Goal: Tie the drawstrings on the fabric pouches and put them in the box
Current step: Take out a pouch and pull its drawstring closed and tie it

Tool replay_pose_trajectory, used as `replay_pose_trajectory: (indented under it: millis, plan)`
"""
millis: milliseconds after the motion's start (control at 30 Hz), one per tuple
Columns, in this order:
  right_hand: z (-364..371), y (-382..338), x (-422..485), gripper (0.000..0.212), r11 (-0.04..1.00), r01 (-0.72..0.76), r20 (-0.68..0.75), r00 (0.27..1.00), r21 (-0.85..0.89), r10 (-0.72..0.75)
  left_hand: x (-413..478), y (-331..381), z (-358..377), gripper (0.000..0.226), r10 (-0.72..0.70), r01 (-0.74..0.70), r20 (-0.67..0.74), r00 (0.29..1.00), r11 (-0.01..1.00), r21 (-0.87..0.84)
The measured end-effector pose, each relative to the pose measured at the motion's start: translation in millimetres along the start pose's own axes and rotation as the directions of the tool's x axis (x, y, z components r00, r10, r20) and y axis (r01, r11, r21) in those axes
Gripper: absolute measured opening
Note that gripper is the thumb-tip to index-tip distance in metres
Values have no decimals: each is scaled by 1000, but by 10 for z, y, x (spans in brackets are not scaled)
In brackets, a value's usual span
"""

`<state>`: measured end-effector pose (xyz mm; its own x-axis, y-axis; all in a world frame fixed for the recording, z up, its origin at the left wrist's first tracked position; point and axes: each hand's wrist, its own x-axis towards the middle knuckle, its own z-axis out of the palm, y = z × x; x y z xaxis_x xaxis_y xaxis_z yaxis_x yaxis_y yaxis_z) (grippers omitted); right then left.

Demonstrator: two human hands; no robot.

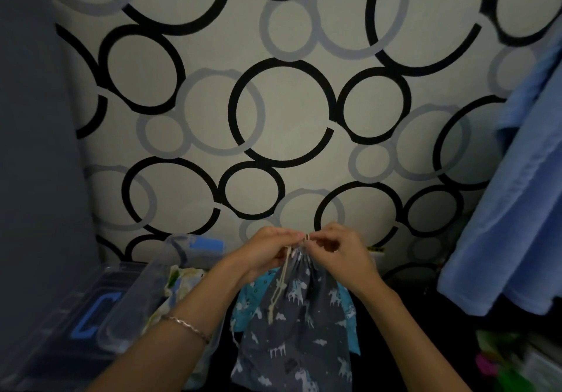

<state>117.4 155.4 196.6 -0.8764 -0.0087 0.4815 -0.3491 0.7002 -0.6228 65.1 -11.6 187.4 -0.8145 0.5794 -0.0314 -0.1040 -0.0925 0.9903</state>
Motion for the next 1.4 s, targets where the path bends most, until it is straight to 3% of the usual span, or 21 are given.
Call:
replay_pose_trajectory:
  millis: [100, 200, 267, 367, 567, 667, 767, 800, 867, 967, 1033, 1100, 1200, 1300, 1400]
  plan:
    - [-12, 6, 4, 9, 999, -43, 6, 999, 0, 43, 11, -5, -42, 18, -16, 16, 11, 1000, 999, 43]
    - [-51, 26, 26, 12, 970, -169, 65, 985, 176, 160, -10, 37, -41, 20, 25, -16, -43, 999, 981, 194]
    - [-45, 58, 43, 22, 882, -298, 140, 954, 363, 265, -21, 96, -44, 17, 83, -57, -60, 995, 935, 349]
    - [-60, 103, 57, 27, 645, -451, 225, 887, 617, 404, -28, 141, -105, 13, 132, -100, -34, 991, 869, 484]
    - [-138, 173, -28, 35, 540, -554, 392, 832, 633, 393, -47, 141, -180, 4, 217, -147, -43, 975, 783, 605]
    - [-115, 222, -44, 33, 551, -536, 373, 843, 639, 388, -73, 160, -146, 4, 229, -151, -31, 973, 729, 668]
    - [-118, 205, -50, 34, 692, -490, 300, 872, 530, 387, -63, 127, -110, 6, 346, -124, -62, 936, 491, 862]
    - [-119, 187, -55, 34, 734, -476, 285, 879, 484, 382, -52, 98, -92, 5, 374, -104, -89, 923, 464, 880]
    - [-112, 161, -71, 32, 787, -441, 297, 893, 431, 337, -8, 14, -44, 9, 394, -69, -170, 903, 524, 849]
    - [-102, 159, -108, 25, 821, -406, 344, 897, 401, 276, 67, -82, 62, 14, 255, -55, -284, 924, 825, 563]
    - [-110, 161, -131, 21, 859, -382, 356, 898, 341, 258, 94, -110, 106, 15, 159, -32, -320, 934, 929, 368]
    - [-136, 159, -156, 16, 876, -368, 384, 892, 312, 238, 86, -114, 148, 14, 84, -13, -306, 948, 974, 226]
    - [-133, 200, -173, 28, 882, -373, 393, 886, 289, 246, 37, -124, 177, 6, 25, -10, -281, 959, 999, 52]
    - [-74, 237, -162, 39, 863, -408, 382, 880, 298, 284, 17, -125, 196, 17, 37, -29, -288, 957, 999, 33]
    - [-20, 262, -112, 42, 774, -527, 359, 839, 352, 408, -11, -109, 215, 23, 58, -52, -236, 970, 998, 34]
